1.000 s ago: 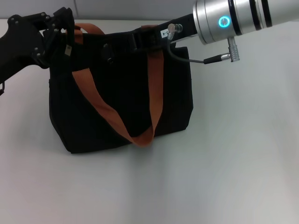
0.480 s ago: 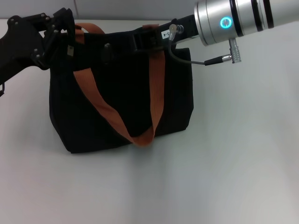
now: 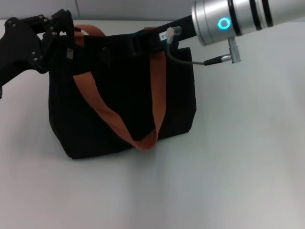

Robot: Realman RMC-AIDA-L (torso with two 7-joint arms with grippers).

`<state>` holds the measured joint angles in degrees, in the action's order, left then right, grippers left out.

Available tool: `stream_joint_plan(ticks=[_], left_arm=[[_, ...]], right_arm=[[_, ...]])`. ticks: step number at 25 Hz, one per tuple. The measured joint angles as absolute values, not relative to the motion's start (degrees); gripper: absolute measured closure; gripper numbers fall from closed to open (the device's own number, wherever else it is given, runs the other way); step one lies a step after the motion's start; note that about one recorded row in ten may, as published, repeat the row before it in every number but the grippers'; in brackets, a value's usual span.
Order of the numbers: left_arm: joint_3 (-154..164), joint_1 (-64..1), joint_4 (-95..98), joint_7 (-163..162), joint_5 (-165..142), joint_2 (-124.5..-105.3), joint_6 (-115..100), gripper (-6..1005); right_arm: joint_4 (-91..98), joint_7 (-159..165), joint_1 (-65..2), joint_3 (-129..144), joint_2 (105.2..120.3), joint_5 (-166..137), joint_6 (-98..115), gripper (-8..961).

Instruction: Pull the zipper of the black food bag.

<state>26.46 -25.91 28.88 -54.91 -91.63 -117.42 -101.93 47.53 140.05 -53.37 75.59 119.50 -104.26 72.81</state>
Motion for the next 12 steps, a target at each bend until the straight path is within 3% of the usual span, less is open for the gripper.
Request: stream_joint_plan(ticks=[12], left_arm=[[26.45,-25.75,28.86,-55.03,-91.55,-117.48,-102.43,979]], right_arm=[[46.78,139.66,-52.81,76.88,119.33,-101.60,72.54,647]])
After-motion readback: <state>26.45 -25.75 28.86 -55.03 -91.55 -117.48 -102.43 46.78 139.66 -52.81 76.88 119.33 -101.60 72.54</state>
